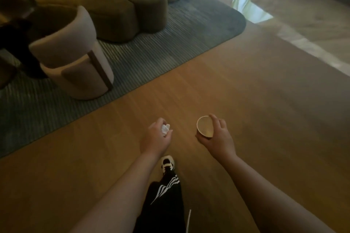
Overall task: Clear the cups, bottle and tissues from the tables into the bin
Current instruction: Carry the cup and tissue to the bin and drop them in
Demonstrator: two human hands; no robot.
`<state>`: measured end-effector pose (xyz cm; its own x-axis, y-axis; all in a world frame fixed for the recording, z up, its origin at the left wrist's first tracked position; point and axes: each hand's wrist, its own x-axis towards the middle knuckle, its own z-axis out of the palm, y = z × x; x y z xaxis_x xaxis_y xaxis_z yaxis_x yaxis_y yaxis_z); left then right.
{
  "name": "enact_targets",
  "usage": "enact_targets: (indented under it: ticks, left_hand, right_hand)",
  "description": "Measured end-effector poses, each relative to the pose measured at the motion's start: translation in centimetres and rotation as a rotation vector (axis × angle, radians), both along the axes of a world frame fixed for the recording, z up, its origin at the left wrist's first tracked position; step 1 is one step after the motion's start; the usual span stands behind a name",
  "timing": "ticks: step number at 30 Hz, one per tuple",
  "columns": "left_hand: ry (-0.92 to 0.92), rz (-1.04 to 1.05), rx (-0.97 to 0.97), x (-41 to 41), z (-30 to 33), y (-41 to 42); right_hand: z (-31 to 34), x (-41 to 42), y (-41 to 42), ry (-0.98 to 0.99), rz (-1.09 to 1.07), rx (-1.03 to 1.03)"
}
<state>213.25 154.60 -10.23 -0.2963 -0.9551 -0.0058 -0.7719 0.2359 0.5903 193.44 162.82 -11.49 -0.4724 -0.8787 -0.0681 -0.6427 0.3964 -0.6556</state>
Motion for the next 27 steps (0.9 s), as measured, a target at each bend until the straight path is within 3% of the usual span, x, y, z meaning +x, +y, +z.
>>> enact_targets:
  ticks: [12, 18, 27]
  left_hand:
    - [0.008, -0.147, 0.015, -13.4, 0.3, -31.3]
    - [-0.050, -0.208, 0.008, -20.8, 1.4, -42.2]
    - [-0.115, -0.271, -0.029, -36.1, -0.9, -58.2]
  right_hand:
    - [1.7, -13.6, -30.8, 0.001, -0.120, -0.015]
    - [3.3, -21.3, -40.4, -0.003, -0.229, -0.030]
    - [0.4, -36.0, -54.6, -0.004, -0.309, -0.023]
